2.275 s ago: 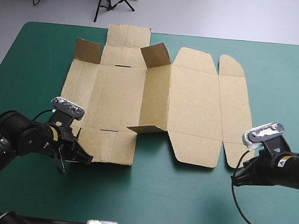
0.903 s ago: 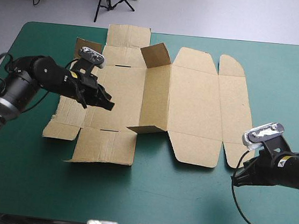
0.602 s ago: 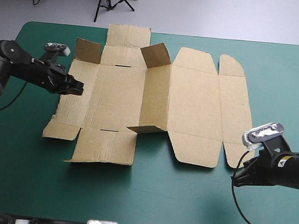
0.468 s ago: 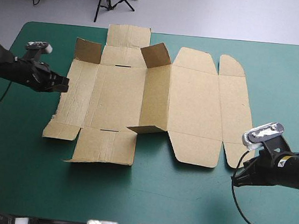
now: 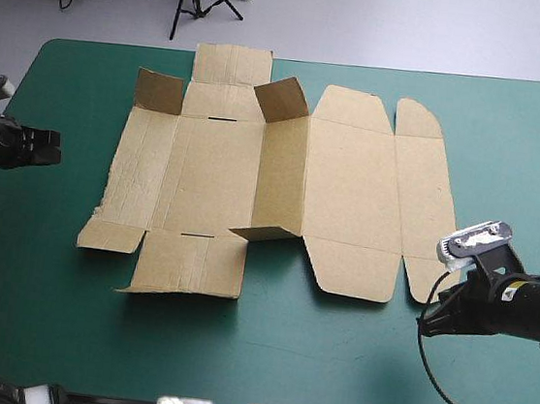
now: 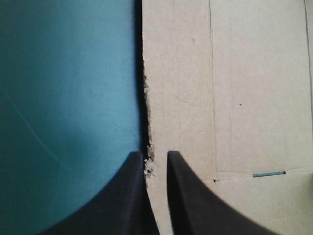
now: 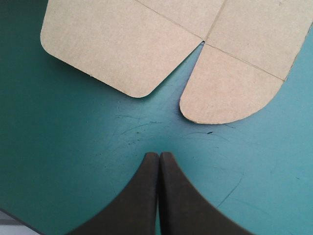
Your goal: Fold the box
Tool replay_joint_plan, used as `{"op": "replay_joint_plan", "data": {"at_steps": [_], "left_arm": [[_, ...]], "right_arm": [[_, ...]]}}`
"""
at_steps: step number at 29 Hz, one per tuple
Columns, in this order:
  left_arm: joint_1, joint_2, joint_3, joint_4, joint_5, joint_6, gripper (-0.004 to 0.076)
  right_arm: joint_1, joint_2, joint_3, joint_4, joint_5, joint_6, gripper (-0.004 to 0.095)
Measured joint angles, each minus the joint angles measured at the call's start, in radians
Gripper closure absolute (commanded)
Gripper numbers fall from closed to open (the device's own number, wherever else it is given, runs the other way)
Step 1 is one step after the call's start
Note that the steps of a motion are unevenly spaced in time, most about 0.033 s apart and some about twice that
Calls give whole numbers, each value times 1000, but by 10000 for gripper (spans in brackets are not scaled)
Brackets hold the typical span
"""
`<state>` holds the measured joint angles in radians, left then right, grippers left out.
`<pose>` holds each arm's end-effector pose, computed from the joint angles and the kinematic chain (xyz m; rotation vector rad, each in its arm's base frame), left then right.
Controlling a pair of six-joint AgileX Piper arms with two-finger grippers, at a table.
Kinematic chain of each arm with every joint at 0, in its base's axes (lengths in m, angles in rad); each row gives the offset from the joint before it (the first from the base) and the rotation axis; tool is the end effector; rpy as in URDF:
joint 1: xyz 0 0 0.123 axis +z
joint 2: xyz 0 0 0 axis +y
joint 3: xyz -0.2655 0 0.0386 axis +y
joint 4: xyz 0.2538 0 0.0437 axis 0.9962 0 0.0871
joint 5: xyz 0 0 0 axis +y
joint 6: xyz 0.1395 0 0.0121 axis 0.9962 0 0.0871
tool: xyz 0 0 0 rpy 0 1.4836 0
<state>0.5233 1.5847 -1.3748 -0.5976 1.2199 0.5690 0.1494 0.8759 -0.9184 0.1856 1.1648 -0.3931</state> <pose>0.3263 0.1028 0.2640 -0.1295 2.6000 -0.5141 0.1769 0.0506 0.2878 -0.6593 2.4988 0.1590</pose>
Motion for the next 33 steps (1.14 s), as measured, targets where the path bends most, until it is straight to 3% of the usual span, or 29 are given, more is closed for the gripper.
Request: {"op": "replay_joint_plan", "data": {"at_steps": [4, 6, 22, 33], "left_arm": [[3, 19, 0, -8, 5, -2, 204], [3, 35, 0, -9, 4, -5, 148], [1, 234, 93, -93, -12, 29, 146], [-132, 319, 96, -160, -7, 51, 146]], "right_arm": [[0, 0, 0, 3, 0, 0, 926], [0, 0, 0, 4, 0, 0, 926], [0, 0, 0, 6, -1, 0, 926], [0, 0, 0, 7, -4, 2, 926]]}}
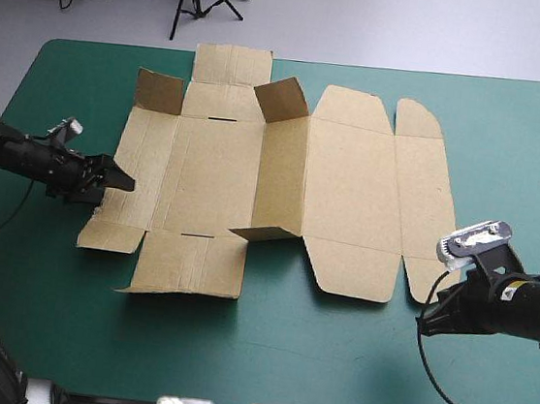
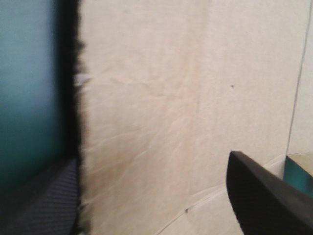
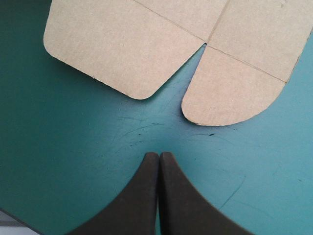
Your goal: Fold the box
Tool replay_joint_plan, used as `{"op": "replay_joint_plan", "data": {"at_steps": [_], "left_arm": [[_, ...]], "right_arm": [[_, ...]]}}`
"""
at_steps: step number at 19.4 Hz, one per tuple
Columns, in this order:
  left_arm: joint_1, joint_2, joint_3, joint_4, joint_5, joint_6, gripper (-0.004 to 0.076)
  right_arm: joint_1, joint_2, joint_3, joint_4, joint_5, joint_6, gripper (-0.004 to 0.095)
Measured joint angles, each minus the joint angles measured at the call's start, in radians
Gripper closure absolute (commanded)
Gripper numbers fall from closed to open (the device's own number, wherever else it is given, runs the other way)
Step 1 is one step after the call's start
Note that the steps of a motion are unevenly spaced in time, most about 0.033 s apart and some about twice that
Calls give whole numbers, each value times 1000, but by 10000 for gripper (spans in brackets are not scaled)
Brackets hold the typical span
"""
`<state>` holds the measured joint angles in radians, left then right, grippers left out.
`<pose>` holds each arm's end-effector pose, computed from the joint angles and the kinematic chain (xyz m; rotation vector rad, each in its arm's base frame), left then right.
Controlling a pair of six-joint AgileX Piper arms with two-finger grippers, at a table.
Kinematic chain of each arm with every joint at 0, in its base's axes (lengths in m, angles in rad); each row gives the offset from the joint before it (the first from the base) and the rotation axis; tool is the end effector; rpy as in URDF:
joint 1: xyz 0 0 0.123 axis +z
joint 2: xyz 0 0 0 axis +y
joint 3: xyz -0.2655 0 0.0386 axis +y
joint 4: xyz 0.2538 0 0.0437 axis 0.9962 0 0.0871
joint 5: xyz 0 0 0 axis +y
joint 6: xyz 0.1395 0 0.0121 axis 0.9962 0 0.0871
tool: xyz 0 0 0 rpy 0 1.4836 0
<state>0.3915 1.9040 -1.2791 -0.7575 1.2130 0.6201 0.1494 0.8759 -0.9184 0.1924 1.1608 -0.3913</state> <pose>0.3560 0.0494 0.1413 -0.1592 2.7903 -0.9881 0.1772 0.0515 0.2883 -0.6540 2.4949 0.1677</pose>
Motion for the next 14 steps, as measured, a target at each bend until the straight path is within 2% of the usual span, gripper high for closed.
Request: {"op": "replay_joint_plan", "data": {"at_steps": [5, 6, 7, 8, 9, 10, 11, 14], "left_arm": [[-143, 29, -8, -69, 4, -2, 148], [-151, 29, -8, -71, 4, 0, 186], [-163, 29, -9, -66, 2, 0, 251], [-165, 29, -9, -64, -1, 0, 363], [-169, 30, -9, -59, -6, 0, 571], [-173, 36, -8, -48, -14, 0, 697], [-176, 41, -6, -42, -16, 0, 724], [-182, 53, 2, -45, -10, 5, 732]], "right_arm": [[0, 0, 0, 1, 0, 6, 926], [0, 0, 0, 1, 0, 6, 926], [0, 0, 0, 1, 0, 6, 926], [0, 0, 0, 1, 0, 6, 926], [0, 0, 0, 2, 0, 6, 925], [0, 0, 0, 5, 0, 6, 925], [0, 0, 0, 7, 0, 6, 925], [0, 0, 0, 22, 0, 6, 926]]}}
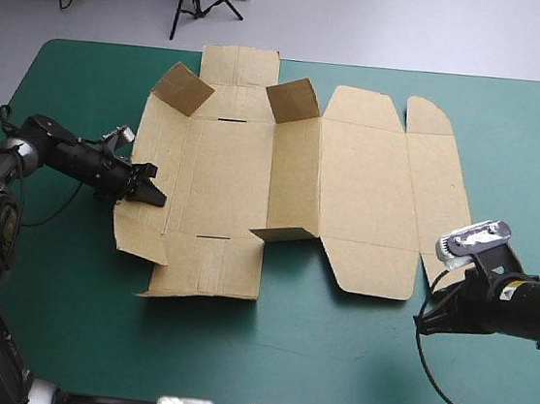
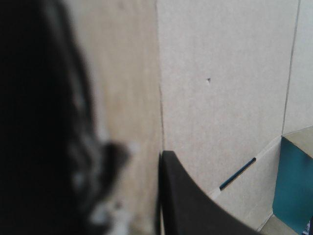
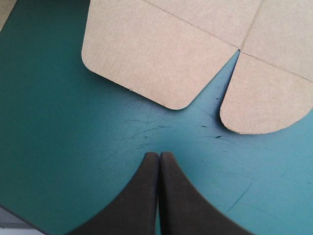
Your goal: Fold the box
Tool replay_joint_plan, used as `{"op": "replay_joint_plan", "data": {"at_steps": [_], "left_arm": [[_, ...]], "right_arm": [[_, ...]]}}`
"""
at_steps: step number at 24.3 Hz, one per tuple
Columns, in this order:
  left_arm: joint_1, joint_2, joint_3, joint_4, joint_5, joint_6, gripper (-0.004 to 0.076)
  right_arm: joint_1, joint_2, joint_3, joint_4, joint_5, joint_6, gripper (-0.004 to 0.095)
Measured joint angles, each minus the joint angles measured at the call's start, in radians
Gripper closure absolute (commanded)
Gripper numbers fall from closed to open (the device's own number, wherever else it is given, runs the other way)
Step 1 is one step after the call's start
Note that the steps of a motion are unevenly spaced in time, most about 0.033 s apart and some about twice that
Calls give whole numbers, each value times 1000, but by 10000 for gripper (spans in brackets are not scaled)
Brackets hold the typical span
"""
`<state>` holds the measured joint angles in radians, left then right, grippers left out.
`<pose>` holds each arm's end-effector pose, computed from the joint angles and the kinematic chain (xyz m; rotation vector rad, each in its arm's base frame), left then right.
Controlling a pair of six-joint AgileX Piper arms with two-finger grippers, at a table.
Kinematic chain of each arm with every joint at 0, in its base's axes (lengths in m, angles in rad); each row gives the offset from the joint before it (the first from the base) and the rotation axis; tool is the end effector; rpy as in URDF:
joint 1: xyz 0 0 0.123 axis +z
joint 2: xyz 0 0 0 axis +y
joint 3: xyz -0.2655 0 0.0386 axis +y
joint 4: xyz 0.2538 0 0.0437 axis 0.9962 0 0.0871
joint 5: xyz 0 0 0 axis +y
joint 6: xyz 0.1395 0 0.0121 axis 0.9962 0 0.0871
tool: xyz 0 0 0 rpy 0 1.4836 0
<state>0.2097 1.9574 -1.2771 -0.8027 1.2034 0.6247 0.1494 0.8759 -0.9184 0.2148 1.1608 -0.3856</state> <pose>0.3634 -0.0188 0.1253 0.0361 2.8466 -1.0955 0.1767 0.0543 0.2889 -0.6418 2.4940 0.1993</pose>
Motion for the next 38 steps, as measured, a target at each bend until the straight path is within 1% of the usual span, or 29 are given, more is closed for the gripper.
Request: {"op": "replay_joint_plan", "data": {"at_steps": [5, 11, 15, 16, 17, 18, 21, 22, 25, 27, 29, 32, 35, 38], "left_arm": [[-3, -6, 0, -7, 2, 12, 732], [-23, -66, 10, 7, -14, 110, 732], [-94, -203, -36, 55, -16, 232, 732], [-139, -256, -79, 75, -10, 306, 732], [-159, -276, -101, 84, -6, 343, 732], [-213, -321, -169, 107, 5, 385, 732], [-327, -374, -374, 204, 10, 326, 732], [-348, -375, -415, 230, 10, 313, 732], [-453, -375, -544, 421, 2, 283, 732], [-528, -375, -556, 548, -13, 278, 732], [-587, -375, -553, 650, -33, 263, 732], [-673, -375, -552, 803, -98, 205, 732], [-756, -375, -552, 962, -188, 126, 732], [-807, -375, -549, 1062, -234, 106, 732]], "right_arm": [[0, 0, 0, 5, 0, 1, 925], [0, 0, 0, 10, 0, 1, 926], [0, 0, 0, 11, -3, 1, 926], [0, 0, 0, 11, -10, 1, 926], [0, 0, 0, 11, -14, 1, 926], [0, 0, 0, 11, -21, 1, 926], [0, 0, 0, 11, -53, -1, 926], [0, 0, 0, 11, -68, -3, 925], [0, 0, 0, 11, -151, -8, 925], [0, 0, -12, 9, -177, -8, 926], [0, 0, -36, 2, -181, -8, 926], [0, 0, -96, -27, -195, -2, 926], [0, 0, -168, -100, -233, 47, 926], [0, 10, -226, -215, -253, 135, 926]]}}
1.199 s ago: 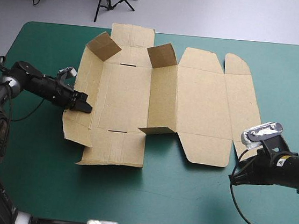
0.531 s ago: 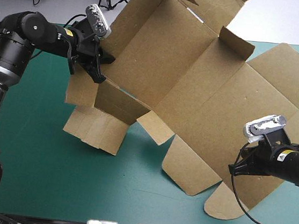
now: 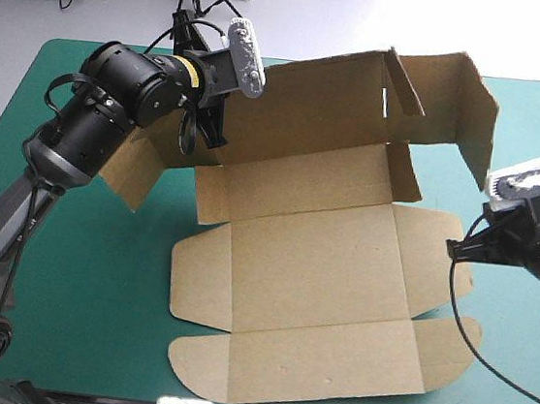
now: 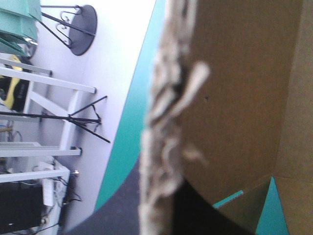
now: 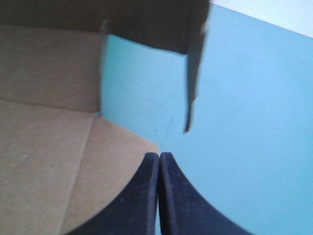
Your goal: Fold the box
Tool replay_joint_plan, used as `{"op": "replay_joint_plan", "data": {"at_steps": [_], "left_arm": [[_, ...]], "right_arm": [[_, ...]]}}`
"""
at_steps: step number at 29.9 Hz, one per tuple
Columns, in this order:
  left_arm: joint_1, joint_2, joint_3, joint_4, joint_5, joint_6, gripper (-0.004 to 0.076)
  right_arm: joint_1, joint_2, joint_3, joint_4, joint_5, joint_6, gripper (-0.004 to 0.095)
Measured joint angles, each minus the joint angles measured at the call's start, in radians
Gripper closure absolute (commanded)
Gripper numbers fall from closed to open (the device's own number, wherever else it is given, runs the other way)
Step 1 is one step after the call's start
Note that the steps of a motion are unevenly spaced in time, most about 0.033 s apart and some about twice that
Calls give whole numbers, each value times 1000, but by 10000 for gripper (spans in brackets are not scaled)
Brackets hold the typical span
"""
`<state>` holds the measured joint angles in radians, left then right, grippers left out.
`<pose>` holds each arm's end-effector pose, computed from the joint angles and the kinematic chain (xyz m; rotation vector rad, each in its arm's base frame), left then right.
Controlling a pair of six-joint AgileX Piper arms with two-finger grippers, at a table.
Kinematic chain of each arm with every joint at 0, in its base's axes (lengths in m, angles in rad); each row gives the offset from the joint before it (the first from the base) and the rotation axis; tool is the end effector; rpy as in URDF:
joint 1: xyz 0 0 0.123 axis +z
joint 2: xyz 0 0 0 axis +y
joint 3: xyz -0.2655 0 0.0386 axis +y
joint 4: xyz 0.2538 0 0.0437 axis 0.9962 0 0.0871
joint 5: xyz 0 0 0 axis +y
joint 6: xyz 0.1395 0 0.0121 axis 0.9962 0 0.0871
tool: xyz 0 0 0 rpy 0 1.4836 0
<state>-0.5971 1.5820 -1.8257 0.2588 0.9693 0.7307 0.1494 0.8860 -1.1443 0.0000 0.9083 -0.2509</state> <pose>0.3379 -0.1940 0.4118 1.3921 1.7091 0.3914 0.2122 0.0319 0.3853 -0.4243 2.0916 -0.0597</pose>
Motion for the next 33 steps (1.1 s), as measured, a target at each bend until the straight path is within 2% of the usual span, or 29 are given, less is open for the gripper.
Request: {"op": "replay_joint_plan", "data": {"at_steps": [3, 6, 9, 15, 19, 27, 33], "left_arm": [[-31, 0, 35, 67, -32, -3, 732], [-48, 0, 117, 109, -70, -3, 732], [-57, -5, 222, 136, -152, -3, 732], [-82, -89, 487, 235, -434, -27, 732], [-83, -152, 611, 370, -594, -133, 732], [-84, -160, 662, 743, -639, -460, 732], [-108, -160, 663, 942, -569, -686, 732]], "right_arm": [[0, 23, -47, -87, 1, 70, 926], [0, 39, -86, -98, 1, 96, 925], [0, 50, -119, -91, 1, 102, 925], [0, 91, -192, -88, 7, 107, 926], [0, 153, -252, -88, 18, 107, 926], [0, 376, -445, -71, 92, 94, 926], [0, 610, -614, 33, 197, 44, 926]]}}
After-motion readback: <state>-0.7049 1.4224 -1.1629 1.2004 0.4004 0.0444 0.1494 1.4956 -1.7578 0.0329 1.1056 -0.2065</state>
